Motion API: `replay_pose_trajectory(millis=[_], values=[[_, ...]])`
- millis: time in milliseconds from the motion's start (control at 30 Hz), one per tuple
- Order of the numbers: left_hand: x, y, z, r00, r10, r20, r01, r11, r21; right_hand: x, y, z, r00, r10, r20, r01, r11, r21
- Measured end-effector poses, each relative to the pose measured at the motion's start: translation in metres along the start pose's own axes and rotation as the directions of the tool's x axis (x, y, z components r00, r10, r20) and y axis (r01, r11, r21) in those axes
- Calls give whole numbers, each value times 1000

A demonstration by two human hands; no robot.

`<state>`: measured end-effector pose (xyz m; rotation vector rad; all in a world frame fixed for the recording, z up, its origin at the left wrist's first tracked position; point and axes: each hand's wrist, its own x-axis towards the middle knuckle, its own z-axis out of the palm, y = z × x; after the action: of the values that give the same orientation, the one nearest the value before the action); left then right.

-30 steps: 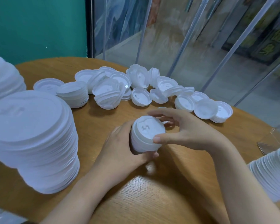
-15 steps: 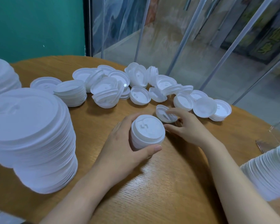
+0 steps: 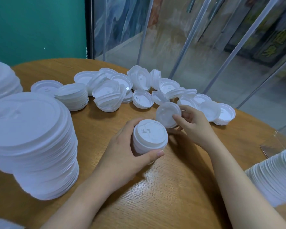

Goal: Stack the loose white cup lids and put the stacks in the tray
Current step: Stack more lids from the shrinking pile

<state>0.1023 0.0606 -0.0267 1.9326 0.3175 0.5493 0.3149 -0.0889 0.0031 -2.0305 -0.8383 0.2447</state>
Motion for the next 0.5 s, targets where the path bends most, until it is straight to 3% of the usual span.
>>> replay_pose_trajectory(millis=[367,500], values=[[0,0,0,1000,-19,9,19,1000,-16,1,10,1,977,175,119,-169,984,-59],[0,0,0,1000,-19,10,19,1000,-15,-1,5,7,973,168,159,-154,983,-97]])
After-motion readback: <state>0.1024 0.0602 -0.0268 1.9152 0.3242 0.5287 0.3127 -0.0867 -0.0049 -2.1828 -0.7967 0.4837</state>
